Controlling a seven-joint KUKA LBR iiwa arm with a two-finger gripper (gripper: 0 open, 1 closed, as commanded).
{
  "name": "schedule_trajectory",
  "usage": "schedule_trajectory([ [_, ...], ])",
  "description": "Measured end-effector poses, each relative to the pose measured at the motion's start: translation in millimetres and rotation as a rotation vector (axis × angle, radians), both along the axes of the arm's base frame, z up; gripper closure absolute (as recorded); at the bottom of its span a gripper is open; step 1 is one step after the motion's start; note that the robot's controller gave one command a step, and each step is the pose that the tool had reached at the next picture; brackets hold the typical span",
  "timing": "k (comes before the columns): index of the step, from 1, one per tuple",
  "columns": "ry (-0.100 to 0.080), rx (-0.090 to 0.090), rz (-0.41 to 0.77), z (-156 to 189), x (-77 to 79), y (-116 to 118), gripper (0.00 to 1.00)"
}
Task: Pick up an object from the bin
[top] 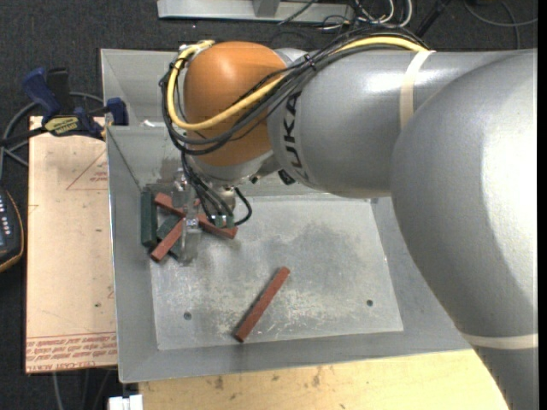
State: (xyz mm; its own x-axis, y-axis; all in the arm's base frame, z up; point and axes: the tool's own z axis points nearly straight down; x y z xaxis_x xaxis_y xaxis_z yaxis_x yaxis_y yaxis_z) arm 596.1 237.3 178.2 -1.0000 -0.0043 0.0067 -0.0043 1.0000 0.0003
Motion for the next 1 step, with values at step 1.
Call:
schedule_trajectory([
  [1,-0.008,0.001,0.307,2.7,2.9,-29.8,0.0],
])
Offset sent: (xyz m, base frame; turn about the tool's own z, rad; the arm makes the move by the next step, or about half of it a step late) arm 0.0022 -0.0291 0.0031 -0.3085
